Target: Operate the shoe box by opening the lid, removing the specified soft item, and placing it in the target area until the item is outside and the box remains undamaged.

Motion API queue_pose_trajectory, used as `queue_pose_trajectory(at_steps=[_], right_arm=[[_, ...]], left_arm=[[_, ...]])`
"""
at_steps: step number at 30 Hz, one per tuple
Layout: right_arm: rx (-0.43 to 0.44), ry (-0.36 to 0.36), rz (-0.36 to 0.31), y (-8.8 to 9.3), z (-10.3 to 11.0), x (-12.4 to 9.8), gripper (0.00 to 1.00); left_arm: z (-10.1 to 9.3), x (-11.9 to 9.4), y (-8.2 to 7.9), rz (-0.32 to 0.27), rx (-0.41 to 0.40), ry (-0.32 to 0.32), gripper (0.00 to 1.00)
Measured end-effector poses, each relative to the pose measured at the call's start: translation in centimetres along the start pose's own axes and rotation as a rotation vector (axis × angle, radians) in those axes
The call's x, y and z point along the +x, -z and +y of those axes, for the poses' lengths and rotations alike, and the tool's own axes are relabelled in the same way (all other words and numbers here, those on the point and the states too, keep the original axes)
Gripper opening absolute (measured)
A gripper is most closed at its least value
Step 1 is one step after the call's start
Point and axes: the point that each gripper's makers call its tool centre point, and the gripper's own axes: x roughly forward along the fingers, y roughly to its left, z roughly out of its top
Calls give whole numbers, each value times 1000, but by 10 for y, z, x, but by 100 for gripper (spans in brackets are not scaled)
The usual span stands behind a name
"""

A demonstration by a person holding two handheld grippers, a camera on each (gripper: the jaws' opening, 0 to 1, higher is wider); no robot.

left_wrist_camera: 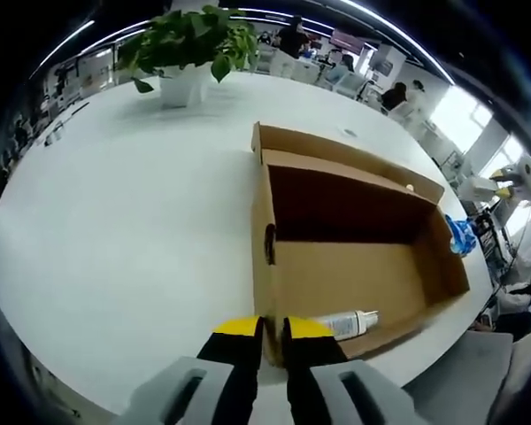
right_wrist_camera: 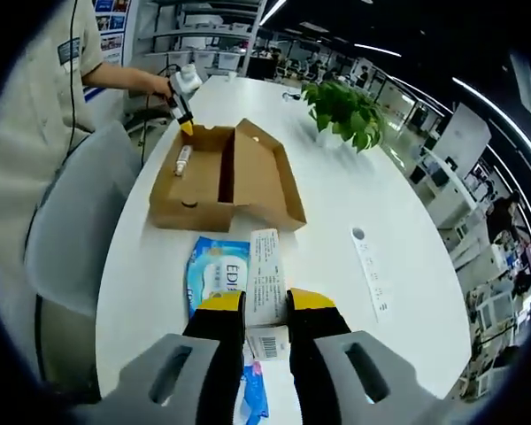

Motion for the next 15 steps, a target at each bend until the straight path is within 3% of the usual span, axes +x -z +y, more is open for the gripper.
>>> queue_pose_trajectory(at_steps=[15], right_arm=[[31, -1, 94, 60, -18, 6, 15]], left_arm=[[1, 2, 0, 26, 24, -17, 9]])
